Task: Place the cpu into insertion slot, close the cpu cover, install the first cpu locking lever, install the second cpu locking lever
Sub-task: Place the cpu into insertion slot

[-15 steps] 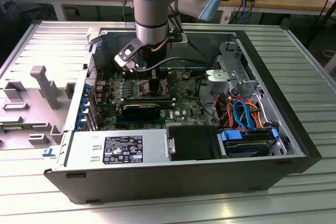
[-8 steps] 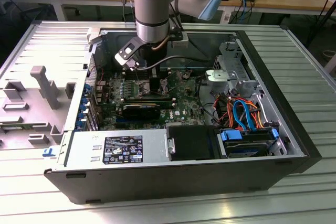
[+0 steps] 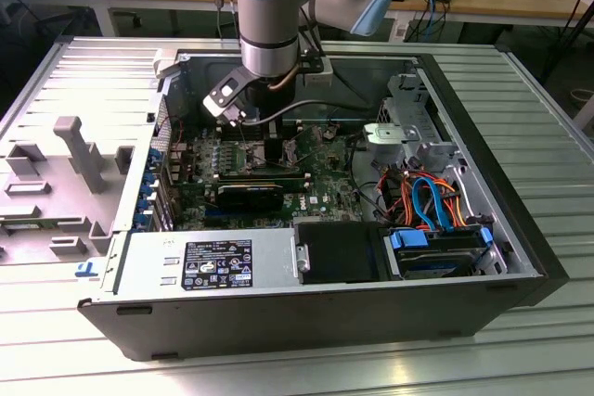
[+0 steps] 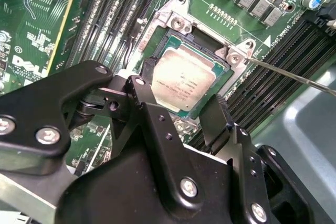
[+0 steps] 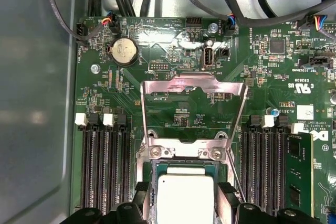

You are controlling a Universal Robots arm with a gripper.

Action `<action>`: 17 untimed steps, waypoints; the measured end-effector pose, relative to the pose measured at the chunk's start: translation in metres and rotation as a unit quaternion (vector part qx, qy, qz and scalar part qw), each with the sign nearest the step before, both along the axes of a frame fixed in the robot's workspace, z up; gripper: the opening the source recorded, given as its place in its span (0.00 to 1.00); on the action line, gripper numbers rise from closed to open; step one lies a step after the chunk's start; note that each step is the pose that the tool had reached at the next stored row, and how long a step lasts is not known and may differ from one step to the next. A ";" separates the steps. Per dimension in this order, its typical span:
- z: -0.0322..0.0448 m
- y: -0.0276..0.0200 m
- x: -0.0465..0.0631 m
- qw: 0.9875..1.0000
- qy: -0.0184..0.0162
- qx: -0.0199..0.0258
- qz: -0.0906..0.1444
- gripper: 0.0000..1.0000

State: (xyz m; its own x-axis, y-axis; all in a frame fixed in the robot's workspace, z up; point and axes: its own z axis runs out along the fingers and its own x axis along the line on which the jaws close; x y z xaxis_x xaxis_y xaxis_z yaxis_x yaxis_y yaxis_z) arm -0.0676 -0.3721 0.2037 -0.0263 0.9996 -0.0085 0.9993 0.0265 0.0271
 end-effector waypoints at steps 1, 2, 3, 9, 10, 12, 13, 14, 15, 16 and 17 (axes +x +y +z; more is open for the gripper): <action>-0.0002 0.0000 0.000 1.000 0.000 0.000 0.000 0.62; -0.0003 0.0000 0.000 1.000 0.000 0.000 0.000 0.62; -0.0003 0.0000 0.000 1.000 0.000 0.000 0.000 0.62; 0.0066 -0.0002 0.000 1.000 0.000 0.000 0.000 0.62; 0.0091 -0.0002 0.000 1.000 0.000 0.000 0.000 0.62; 0.0134 -0.0002 0.000 1.000 0.000 0.006 0.000 0.62; 0.0153 -0.0002 0.000 1.000 0.000 0.012 0.000 0.62; 0.0163 -0.0002 0.000 1.000 0.000 0.014 0.000 0.62; 0.0181 -0.0002 0.000 1.000 0.000 0.016 0.000 0.62; 0.0217 -0.0002 0.000 1.000 0.000 0.016 0.000 0.62; 0.0252 -0.0002 0.000 1.000 0.000 0.016 0.000 0.62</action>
